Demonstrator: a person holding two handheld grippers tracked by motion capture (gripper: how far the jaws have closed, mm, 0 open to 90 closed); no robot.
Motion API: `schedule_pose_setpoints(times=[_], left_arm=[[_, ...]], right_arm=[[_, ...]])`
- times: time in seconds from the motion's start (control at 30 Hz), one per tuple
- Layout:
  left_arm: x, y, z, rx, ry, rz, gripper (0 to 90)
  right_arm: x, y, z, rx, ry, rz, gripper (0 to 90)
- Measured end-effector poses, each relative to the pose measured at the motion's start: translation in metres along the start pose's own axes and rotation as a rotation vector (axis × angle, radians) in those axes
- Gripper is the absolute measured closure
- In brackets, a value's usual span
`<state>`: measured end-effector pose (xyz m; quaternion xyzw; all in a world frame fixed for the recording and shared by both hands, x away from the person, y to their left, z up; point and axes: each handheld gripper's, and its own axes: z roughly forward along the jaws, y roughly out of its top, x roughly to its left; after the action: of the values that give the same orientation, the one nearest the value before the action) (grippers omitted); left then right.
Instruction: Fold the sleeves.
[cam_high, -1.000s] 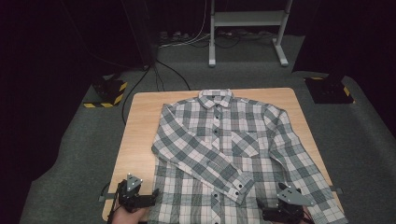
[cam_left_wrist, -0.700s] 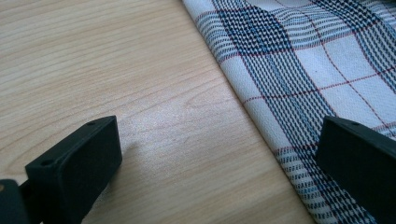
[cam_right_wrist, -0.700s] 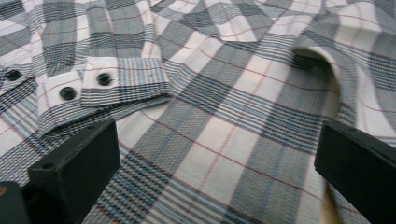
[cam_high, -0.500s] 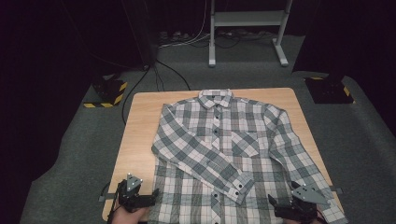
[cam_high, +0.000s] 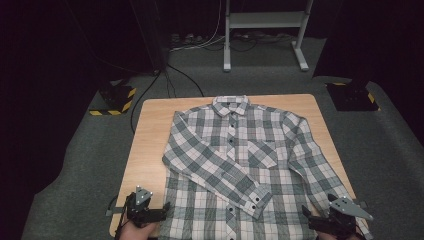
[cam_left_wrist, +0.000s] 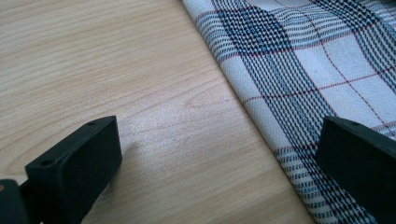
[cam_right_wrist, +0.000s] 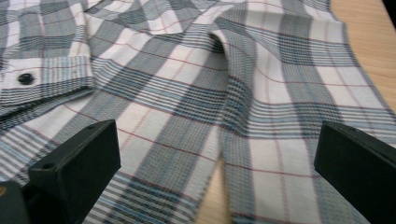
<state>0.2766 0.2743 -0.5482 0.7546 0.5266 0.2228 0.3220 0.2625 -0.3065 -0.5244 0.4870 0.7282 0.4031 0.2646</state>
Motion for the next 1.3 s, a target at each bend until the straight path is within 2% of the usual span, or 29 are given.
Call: schedule_pose_setpoints(times=[0.37, 0.6, 1.0, 1.3], left_arm=[[0.0, 0.0, 0.0, 0.0, 0.0, 0.0, 0.4], [0.0, 0.0, 0.0, -0.001, 0.0, 0.0, 0.4], [0.0, 0.0, 0.0, -0.002, -0.002, 0.001, 0.4], [0.0, -0.001, 0.0, -0.002, -0.002, 0.0, 0.5]], right_arm=[[-0.029, -0.007, -0.012, 0.004, -0.055, 0.036, 0.2], [-0.045, -0.013, -0.016, 0.004, -0.077, 0.082, 0.3], [-0.063, -0.024, -0.017, 0.021, -0.114, 0.133, 2.2], [-0.071, -0.032, -0.019, 0.04, -0.164, 0.167, 9.5]])
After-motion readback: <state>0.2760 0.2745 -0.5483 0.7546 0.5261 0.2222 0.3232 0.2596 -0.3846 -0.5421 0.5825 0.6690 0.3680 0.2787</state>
